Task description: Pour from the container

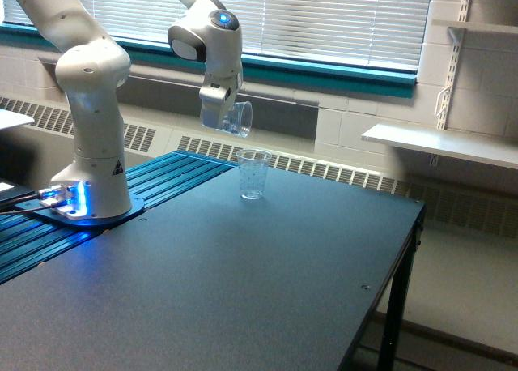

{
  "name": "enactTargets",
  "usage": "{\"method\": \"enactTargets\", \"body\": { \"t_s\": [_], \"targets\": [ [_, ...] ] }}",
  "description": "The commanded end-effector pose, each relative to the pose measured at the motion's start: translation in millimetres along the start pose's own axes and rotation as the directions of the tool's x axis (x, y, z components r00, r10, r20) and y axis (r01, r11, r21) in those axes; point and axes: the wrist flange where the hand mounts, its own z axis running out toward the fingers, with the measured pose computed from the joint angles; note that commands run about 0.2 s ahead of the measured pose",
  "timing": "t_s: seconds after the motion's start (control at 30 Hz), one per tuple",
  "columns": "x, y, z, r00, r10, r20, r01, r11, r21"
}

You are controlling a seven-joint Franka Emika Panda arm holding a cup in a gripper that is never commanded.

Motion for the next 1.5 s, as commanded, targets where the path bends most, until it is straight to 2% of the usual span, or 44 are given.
{"method": "enactTargets", "body": {
  "t_s": [0.03,0.43,0.87,1.1,1.5],
  "targets": [
    [7.5,15.6,11.4,0.999,0.034,0.015,-0.034,0.999,-0.033],
    [8.6,19.4,18.5,0.998,0.056,0.034,-0.055,0.997,-0.05],
    [15.5,20.9,19.0,0.993,0.104,0.056,-0.103,0.994,-0.028],
    [20.3,22.0,17.8,0.991,0.121,0.053,-0.119,0.992,-0.031],
    [22.7,16.3,15.6,0.985,0.158,0.075,-0.156,0.987,-0.026]
  ]
}}
